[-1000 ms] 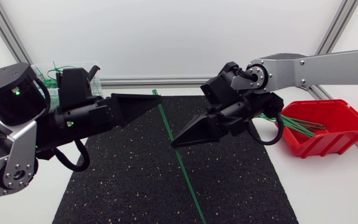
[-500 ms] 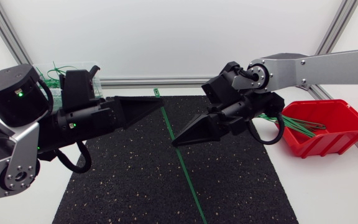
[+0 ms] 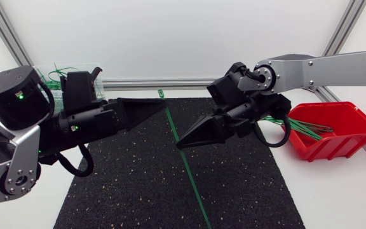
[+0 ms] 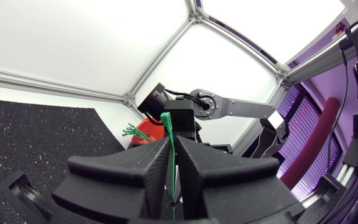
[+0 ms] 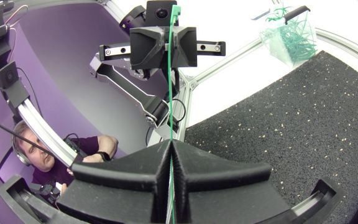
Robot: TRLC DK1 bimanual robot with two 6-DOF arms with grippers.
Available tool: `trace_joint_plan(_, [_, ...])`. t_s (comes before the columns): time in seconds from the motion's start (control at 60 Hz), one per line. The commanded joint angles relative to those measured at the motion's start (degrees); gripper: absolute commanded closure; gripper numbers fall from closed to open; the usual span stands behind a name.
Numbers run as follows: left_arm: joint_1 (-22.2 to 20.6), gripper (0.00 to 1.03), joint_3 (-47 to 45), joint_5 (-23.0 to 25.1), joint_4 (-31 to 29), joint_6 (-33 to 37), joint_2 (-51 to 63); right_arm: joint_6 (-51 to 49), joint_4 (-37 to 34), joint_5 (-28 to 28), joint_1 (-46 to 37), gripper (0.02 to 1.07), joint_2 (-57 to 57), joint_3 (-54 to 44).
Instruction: Take a green cable tie from the red box, thread the tail through the head to close it, then place it in the transparent bin on the left.
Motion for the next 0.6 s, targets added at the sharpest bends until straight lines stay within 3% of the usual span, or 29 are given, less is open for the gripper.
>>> trace_joint_plan(0.0, [-0.46, 0.93, -1.46, -0.45, 1.18, -1.60, 0.92, 0.80, 0.05, -0.21, -0.30, 1.01, -0.32, -0.12])
trace_joint_plan(0.583, [-0.81, 1.00, -0.85, -1.24, 1.18, -1.95, 2.59, 0.80, 0.23, 0.32, 0.31, 1.01, -0.94, -0.74])
